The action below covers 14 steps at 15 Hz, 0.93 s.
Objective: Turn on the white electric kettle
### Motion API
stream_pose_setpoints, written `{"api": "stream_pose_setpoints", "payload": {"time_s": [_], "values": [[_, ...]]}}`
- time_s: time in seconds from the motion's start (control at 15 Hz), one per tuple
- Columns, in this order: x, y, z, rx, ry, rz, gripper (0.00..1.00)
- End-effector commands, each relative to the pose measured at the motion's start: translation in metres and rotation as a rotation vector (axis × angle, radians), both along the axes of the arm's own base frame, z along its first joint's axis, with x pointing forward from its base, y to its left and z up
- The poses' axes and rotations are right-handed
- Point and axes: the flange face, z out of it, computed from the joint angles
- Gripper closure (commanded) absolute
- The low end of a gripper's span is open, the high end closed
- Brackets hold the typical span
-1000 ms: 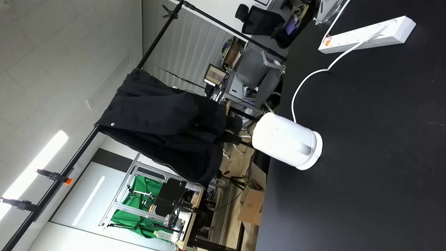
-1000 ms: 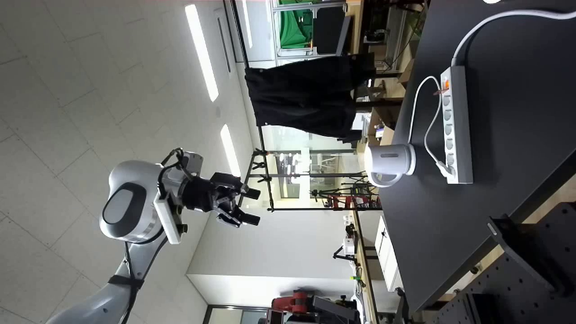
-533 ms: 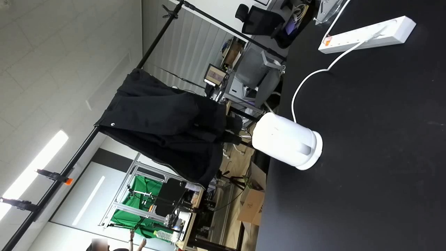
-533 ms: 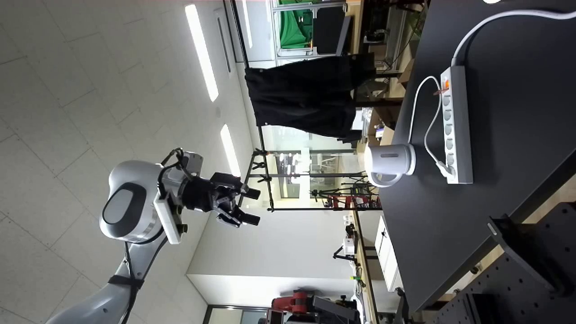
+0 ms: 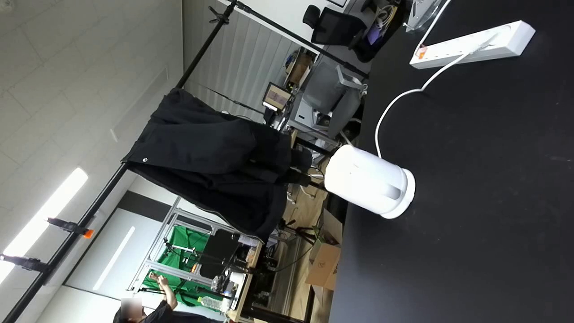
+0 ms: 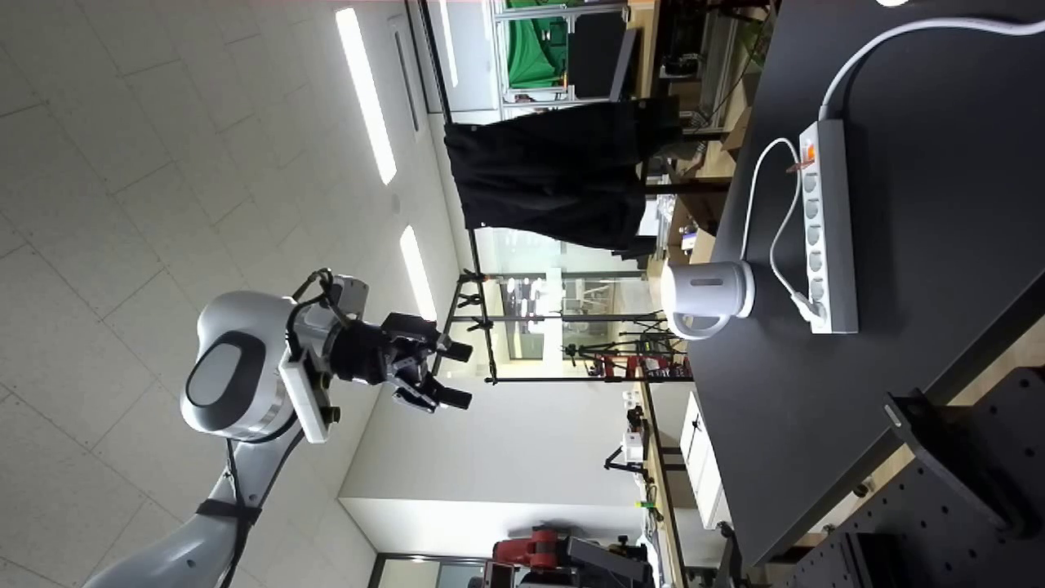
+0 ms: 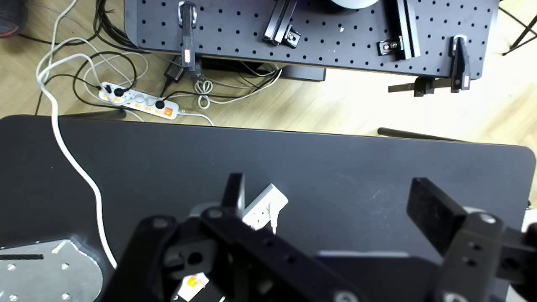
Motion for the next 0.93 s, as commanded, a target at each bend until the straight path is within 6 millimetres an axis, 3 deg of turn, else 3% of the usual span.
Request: {"api": "stream_pose_setpoints", "payload": {"time_s": [0.0, 0.13, 0.47, 0.53, 0.6, 0.87], "values": [[0.006, 0.0, -0.001, 0.002, -0.005, 0.013, 0.0], [0.018, 0.0, -0.004, -0.009, -0.03, 0.042, 0.0], [0.069, 0.01, -0.019, -0.011, -0.132, 0.095, 0.0], [0.08, 0.014, -0.024, -0.014, -0.154, 0.079, 0.25], [0.093, 0.018, -0.027, -0.026, -0.187, 0.06, 0.26], [0.141, 0.035, -0.036, -0.068, -0.331, -0.013, 0.55]]}}
